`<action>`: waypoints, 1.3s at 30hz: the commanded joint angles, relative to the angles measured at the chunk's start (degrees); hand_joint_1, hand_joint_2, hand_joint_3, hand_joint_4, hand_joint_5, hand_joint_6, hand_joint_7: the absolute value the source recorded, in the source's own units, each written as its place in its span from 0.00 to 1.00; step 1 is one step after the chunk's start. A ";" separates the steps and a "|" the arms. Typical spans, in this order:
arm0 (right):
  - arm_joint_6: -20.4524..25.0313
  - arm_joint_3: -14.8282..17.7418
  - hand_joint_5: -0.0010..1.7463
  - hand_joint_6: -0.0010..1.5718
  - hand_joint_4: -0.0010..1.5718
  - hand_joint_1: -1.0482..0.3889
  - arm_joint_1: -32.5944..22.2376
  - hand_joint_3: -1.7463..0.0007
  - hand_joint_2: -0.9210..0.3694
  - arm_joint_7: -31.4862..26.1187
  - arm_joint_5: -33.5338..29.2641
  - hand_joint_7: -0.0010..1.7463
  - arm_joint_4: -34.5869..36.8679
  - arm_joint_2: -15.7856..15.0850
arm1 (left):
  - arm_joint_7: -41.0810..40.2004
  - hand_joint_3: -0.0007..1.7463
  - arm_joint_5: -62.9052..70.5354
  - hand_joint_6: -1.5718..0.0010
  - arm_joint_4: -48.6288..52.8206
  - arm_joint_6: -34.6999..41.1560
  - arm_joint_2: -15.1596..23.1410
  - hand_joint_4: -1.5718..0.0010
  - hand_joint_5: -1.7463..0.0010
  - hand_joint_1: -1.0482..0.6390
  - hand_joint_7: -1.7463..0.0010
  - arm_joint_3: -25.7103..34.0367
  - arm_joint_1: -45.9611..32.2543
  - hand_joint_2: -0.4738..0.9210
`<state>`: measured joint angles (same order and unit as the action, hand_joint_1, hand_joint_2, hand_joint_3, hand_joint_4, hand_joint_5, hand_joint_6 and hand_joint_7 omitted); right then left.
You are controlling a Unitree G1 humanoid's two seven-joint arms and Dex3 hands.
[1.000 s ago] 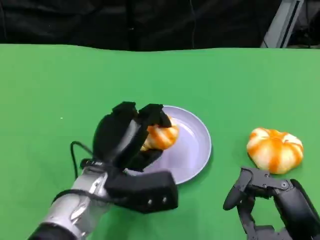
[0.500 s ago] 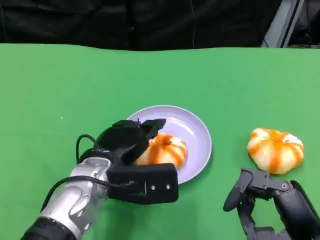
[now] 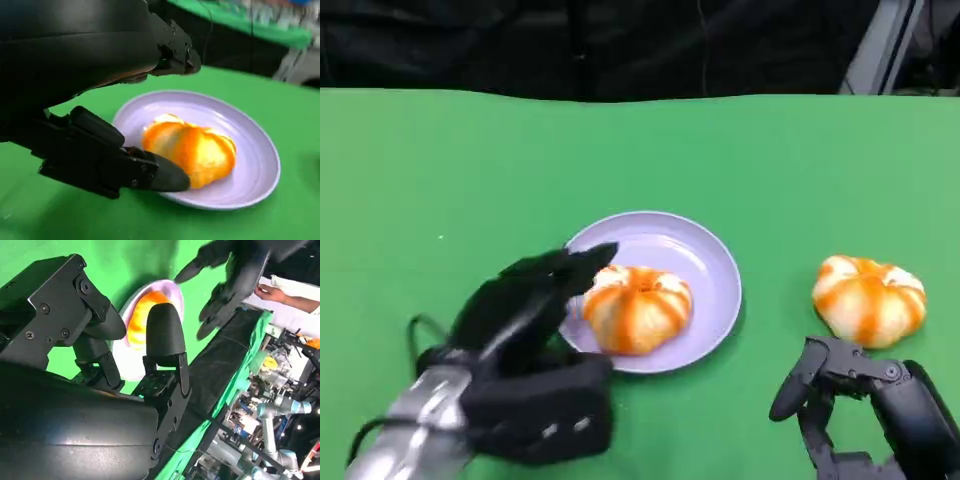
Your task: Grasp the bread from the table and place it into the plate.
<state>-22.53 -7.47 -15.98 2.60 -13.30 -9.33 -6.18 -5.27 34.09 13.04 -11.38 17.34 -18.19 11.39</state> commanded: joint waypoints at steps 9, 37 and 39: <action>0.16 0.23 0.95 0.50 0.53 0.80 0.39 0.18 0.46 -0.03 0.67 0.77 0.30 -0.42 | -9.92 0.07 -13.22 0.38 -0.34 -21.86 -0.73 0.56 0.44 0.56 0.90 10.49 -13.34 1.00; 0.04 0.62 0.94 0.50 0.53 0.81 1.31 0.17 0.46 0.18 1.03 0.76 0.75 -0.72 | 3.59 0.71 -33.52 0.52 -9.16 -20.54 -9.25 0.49 0.02 0.66 0.14 18.82 -26.66 0.70; -0.06 0.69 0.94 0.50 0.54 0.81 1.38 0.18 0.46 -0.02 0.65 0.76 0.84 -0.80 | 3.27 0.71 -32.35 0.52 -8.75 -20.93 -9.39 0.49 0.02 0.65 0.15 19.11 -26.39 0.70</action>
<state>-22.46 -7.39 -14.88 2.72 -12.90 -8.74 -6.24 -2.19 0.60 3.58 -31.36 7.81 0.06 -15.54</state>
